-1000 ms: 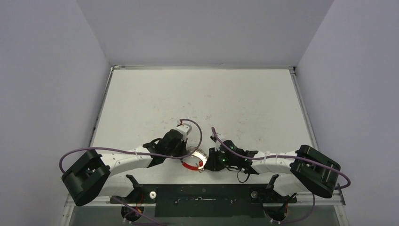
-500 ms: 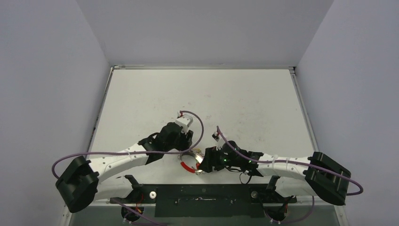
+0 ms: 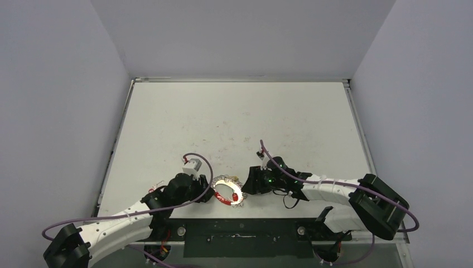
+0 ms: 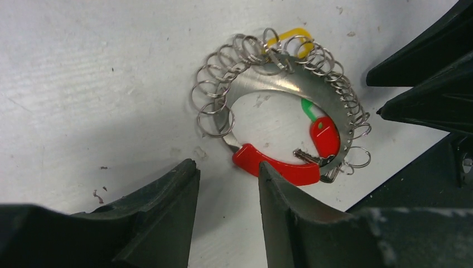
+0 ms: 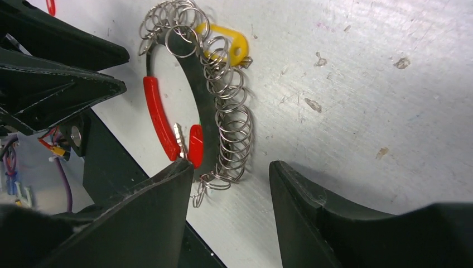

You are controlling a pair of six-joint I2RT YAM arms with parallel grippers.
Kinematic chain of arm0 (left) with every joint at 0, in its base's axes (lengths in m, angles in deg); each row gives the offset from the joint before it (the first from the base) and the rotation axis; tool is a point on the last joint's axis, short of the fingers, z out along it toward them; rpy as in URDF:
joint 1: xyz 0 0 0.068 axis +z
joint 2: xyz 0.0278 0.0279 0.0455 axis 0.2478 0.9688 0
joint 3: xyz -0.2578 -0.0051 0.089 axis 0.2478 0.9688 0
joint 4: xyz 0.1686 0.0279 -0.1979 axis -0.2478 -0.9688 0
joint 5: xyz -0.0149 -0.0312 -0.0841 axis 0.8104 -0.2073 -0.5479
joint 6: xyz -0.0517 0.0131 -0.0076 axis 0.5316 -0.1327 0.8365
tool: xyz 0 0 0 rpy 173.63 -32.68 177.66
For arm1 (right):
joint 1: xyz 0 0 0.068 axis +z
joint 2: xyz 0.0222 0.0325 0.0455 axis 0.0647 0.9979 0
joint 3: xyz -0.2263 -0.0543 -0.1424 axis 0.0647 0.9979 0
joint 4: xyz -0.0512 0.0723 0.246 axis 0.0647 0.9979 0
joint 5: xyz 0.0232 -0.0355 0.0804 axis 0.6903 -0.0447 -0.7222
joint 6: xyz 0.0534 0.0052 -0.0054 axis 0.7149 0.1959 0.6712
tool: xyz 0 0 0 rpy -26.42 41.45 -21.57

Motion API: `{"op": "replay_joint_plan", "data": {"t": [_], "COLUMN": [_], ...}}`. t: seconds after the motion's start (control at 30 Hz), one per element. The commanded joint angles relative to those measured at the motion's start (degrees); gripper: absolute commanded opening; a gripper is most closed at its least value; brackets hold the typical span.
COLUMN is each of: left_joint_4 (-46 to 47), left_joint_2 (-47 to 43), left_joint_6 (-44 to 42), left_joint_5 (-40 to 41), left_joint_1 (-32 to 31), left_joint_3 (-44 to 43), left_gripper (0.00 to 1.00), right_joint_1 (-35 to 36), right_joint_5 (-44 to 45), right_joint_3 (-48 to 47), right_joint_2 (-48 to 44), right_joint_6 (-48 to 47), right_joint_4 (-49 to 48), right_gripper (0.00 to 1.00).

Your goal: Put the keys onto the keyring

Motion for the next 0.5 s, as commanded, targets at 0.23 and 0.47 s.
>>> {"op": "replay_joint_plan", "data": {"t": [0.23,0.47], "left_joint_4": [15.93,19.18], "left_joint_2": [11.43,28.25], "left_joint_6": [2.12,-7.98], "left_joint_5": [-0.29,-1.15], "left_joint_1": [0.4,3.39], "left_joint_3": [-0.59,-10.74], "left_gripper": [0.36,0.24], "right_joint_1": [8.71,12.6], "right_joint_5": [0.01,3.35], "right_joint_3": [-0.06,-1.46], "right_joint_2": [8.1,8.97], "right_joint_6": [3.44,3.61], "right_joint_4": [-11.95,-10.36], "right_gripper": [0.42,0.41]}}
